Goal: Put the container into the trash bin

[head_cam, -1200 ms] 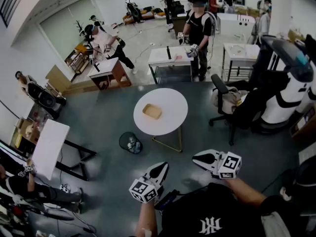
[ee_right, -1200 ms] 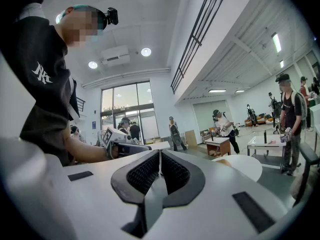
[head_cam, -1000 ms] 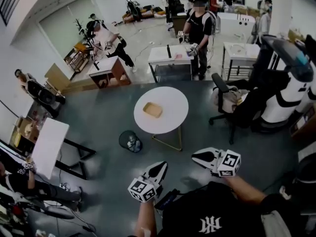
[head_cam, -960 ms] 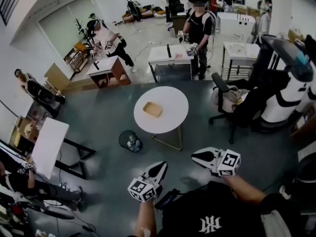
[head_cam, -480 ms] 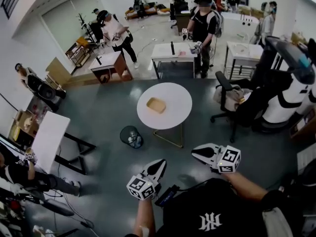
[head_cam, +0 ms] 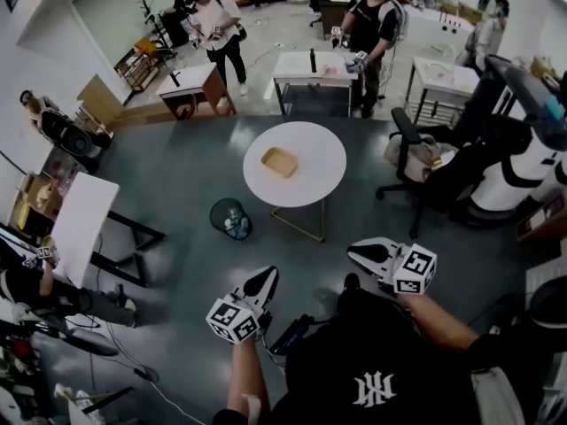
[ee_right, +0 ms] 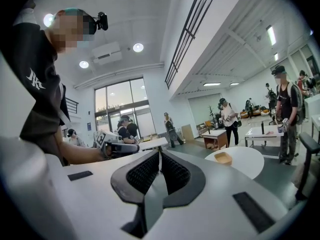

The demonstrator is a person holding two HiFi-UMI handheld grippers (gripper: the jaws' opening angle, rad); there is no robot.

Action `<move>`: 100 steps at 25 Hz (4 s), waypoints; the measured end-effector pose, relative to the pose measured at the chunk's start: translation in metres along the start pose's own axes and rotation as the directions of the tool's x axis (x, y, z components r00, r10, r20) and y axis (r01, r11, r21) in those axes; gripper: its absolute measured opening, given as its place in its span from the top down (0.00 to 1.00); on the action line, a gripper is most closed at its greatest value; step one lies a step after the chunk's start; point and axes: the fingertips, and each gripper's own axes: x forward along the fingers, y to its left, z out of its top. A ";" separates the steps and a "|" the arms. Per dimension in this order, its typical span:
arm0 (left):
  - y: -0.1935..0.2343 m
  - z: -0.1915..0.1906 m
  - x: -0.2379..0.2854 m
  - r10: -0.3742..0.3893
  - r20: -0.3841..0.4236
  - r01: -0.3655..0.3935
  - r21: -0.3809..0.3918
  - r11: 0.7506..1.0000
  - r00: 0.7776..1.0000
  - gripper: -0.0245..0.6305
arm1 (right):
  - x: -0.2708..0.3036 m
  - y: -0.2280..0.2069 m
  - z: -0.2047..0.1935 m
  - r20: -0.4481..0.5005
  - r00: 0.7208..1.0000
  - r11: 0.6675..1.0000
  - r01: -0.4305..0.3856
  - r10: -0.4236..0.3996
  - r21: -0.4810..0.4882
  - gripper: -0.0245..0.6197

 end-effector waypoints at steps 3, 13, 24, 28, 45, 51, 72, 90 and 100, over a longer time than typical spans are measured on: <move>0.006 0.002 -0.002 0.017 -0.001 -0.017 -0.007 1.000 1.000 0.96 | 0.003 -0.018 0.009 0.032 0.999 0.999 0.040 -0.041 0.022 0.90; 0.050 0.007 0.002 0.045 -0.053 -0.047 -0.024 0.999 0.998 0.96 | 0.057 -0.065 0.019 0.067 0.997 0.998 0.019 -0.024 0.067 0.90; 0.136 0.060 0.063 0.051 -0.056 -0.054 -0.057 0.997 0.997 0.96 | 0.134 -0.156 0.045 0.034 0.999 0.994 -0.040 0.037 0.098 0.90; 0.172 0.080 0.086 0.052 -0.065 -0.054 -0.025 0.998 0.997 0.96 | 0.166 -0.188 0.057 0.043 0.997 0.992 -0.064 0.059 0.109 0.90; 0.282 0.110 0.188 -0.063 -0.226 0.065 0.004 0.998 0.972 0.96 | 0.220 -0.277 0.053 0.094 0.994 0.979 0.026 -0.046 0.203 0.90; 0.348 0.111 0.218 -0.217 -0.347 0.226 -0.016 0.974 0.912 0.96 | 0.260 -0.318 0.047 0.072 0.979 0.955 0.170 -0.193 0.244 0.90; 0.484 0.089 0.326 -0.535 -0.634 0.575 -0.168 0.800 0.559 0.96 | 0.306 -0.402 0.025 -0.010 0.726 0.663 0.634 -0.688 0.398 0.89; 0.525 -0.054 0.387 -0.444 -0.771 0.394 -0.273 0.878 0.456 0.83 | 0.295 -0.438 -0.152 -0.309 0.651 0.374 0.692 -0.693 0.618 0.76; 0.536 -0.100 0.390 -0.397 -0.829 0.330 -0.276 0.903 0.394 0.75 | 0.310 -0.444 -0.197 -0.413 0.615 0.278 0.726 -0.672 0.629 0.74</move>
